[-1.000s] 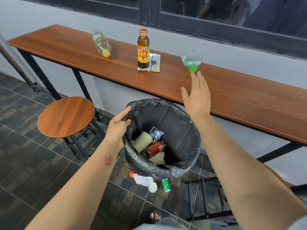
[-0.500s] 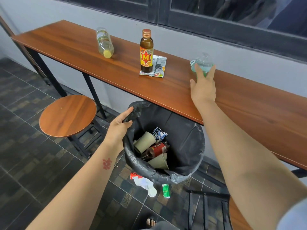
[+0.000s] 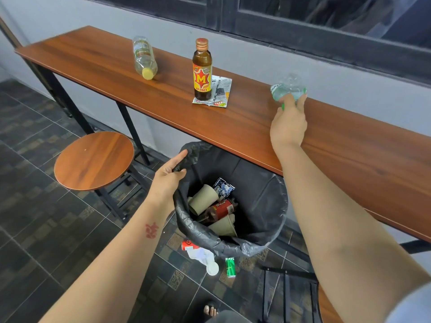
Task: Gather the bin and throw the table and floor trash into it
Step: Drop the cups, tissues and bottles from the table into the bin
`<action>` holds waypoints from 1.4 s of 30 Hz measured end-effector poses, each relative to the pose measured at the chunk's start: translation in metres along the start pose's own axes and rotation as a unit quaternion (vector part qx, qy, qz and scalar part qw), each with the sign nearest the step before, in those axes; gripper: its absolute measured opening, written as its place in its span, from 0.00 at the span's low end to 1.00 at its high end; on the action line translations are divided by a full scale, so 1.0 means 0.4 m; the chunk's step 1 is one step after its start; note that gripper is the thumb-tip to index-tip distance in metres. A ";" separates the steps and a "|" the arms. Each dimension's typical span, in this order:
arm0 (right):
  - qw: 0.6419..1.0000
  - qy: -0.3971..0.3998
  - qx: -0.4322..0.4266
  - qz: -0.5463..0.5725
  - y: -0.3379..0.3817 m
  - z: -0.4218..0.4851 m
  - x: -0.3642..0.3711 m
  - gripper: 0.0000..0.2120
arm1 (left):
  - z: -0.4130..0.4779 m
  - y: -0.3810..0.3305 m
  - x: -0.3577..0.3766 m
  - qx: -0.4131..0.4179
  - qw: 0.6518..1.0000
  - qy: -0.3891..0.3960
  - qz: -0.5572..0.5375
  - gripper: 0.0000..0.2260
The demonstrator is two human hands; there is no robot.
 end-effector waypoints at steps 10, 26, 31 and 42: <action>0.993 -0.101 0.002 0.069 0.001 -0.159 -0.122 0.10 | -0.068 -0.018 -0.033 0.007 0.999 0.025 -0.020 0.25; 0.973 -0.184 -0.038 0.134 0.122 -0.562 -0.223 0.09 | -0.209 0.012 -0.250 0.004 0.998 0.064 -0.012 0.25; 0.957 -0.236 -0.061 0.160 0.182 -0.649 -0.249 0.08 | -0.228 0.013 -0.316 0.016 0.998 0.054 0.004 0.25; 0.977 0.074 -0.184 0.078 0.353 -0.768 -0.040 0.06 | -0.225 -0.010 -0.427 0.036 0.998 0.049 -0.004 0.24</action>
Point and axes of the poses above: each hand's wrist, its own z-axis towards the middle knuckle, its own x-axis out of the palm, y = z × x, the point moved 7 cm from there along z, towards the middle knuckle, and after that the axes turned 8 degrees about -x, right-handed, at the moved point
